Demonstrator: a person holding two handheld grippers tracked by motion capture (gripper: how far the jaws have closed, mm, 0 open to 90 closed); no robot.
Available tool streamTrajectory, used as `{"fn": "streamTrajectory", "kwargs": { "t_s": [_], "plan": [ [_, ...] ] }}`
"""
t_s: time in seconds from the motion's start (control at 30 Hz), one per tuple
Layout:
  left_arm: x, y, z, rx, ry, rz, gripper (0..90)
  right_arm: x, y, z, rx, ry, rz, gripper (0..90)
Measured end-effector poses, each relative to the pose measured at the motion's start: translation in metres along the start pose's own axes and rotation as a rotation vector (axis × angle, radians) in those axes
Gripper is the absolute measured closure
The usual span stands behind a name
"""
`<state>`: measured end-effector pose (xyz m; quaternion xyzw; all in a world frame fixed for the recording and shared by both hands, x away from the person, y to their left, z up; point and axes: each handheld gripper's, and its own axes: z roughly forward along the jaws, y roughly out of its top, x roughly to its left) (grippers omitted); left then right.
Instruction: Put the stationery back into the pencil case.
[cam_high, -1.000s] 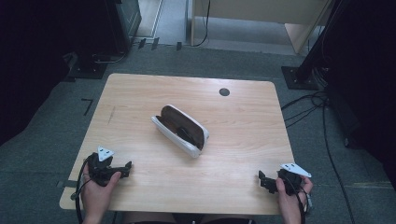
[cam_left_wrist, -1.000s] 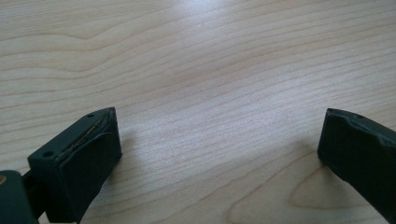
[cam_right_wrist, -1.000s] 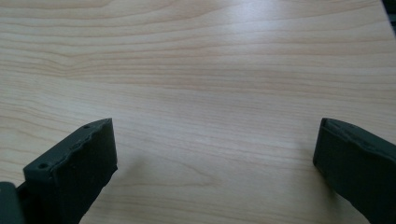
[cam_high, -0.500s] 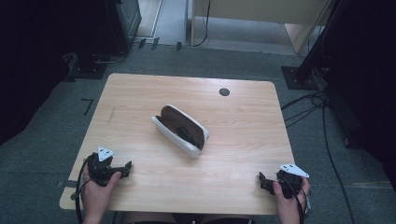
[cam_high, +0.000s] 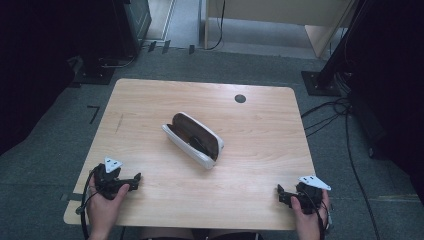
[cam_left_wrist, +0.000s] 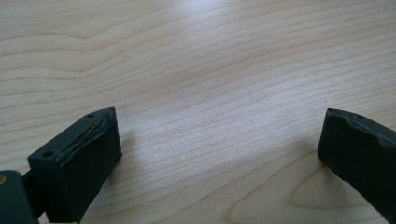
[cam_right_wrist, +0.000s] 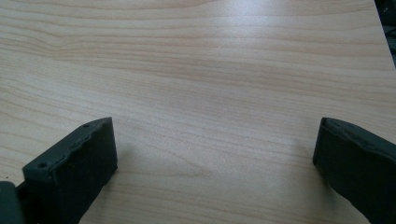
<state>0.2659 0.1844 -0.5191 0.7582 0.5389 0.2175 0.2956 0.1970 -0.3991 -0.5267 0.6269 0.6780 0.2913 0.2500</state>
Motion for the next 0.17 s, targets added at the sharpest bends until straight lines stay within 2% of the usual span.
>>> {"fn": "streamTrajectory", "kwargs": {
  "t_s": [0.17],
  "plan": [
    [0.0001, 0.0000, -0.0001, 0.001, 0.000, 0.001, 0.0, 0.0000, 0.0000, 0.0000, 0.000, 0.001, 0.000, 0.0]
  ]
}}
